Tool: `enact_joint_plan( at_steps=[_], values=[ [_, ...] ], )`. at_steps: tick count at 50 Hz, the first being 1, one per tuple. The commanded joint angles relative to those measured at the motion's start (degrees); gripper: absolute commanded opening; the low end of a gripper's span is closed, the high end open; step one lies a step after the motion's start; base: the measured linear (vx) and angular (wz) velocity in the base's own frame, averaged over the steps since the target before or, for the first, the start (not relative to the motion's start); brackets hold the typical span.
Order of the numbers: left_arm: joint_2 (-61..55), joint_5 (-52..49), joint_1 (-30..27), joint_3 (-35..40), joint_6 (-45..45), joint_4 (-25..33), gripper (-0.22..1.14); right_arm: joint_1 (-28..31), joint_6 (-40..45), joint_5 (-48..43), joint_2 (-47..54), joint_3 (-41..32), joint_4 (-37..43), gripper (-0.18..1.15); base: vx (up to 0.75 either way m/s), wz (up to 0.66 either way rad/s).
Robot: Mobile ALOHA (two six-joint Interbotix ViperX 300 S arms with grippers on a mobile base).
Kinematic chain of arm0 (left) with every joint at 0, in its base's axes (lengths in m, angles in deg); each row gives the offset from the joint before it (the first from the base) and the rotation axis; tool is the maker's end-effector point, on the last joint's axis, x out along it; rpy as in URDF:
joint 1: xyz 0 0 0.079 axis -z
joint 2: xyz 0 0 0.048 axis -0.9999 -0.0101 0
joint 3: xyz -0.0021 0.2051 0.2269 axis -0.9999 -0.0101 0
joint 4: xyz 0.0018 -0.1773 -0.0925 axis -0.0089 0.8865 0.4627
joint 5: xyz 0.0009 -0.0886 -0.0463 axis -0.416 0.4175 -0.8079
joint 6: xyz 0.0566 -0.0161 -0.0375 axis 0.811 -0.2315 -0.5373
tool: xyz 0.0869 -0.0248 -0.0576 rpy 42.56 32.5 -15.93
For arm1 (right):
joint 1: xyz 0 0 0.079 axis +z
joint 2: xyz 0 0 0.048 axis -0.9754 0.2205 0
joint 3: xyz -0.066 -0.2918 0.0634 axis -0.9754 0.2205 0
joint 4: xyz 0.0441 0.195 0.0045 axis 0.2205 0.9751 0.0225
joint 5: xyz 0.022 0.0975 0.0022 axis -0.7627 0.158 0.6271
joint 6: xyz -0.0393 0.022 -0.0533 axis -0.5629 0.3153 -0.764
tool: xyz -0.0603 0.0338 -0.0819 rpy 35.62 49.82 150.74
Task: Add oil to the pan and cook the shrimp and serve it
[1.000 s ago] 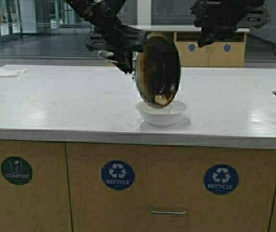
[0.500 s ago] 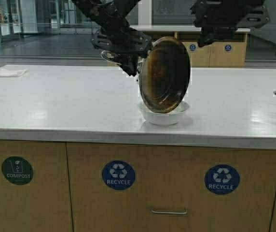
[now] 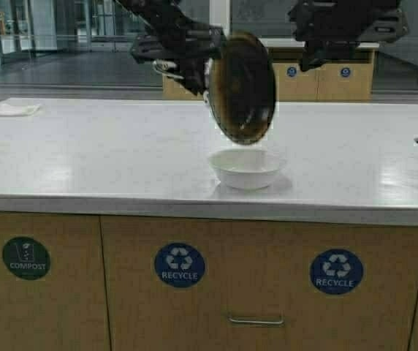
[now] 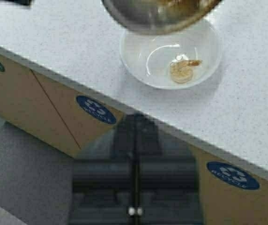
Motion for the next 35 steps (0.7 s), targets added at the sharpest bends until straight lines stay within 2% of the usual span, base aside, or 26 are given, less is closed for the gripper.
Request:
enact_joint_plan(
  at_steps=[1, 6, 12, 24, 28, 35],
  values=[
    [6.33, 7.29, -3.69, -1.85, -0.88, 9.32, 0.05, 0.09, 0.09, -0.7, -0.35, -0.88, 0.0, 0.06, 0.0, 0.0],
    [6.86, 12.92, -5.1, -5.45, -2.64, 15.56, 0.05, 0.09, 0.09, -0.7, -0.26, -0.88, 0.0, 0.06, 0.0, 0.0],
    [6.77, 20.13, -6.86, -9.93, -7.03, 20.3, 0.05, 0.09, 0.09, -0.7, -0.26, -0.7, 0.0, 0.06, 0.0, 0.0],
    [3.96, 40.08, -10.55, -19.16, -26.37, 21.27, 0.05, 0.09, 0.09, -0.7, -0.18, -0.79, 0.09, 0.06, 0.0, 0.0],
    [0.7, 49.22, -12.04, -21.88, -34.01, 21.27, 0.05, 0.09, 0.09, -0.7, -0.18, -0.79, 0.09, 0.06, 0.0, 0.0],
    [-6.15, 61.0, -12.74, -24.26, -41.92, 21.45, 0.05, 0.09, 0.09, -0.7, -0.09, -0.88, 0.09, 0.06, 0.0, 0.0]
  ],
)
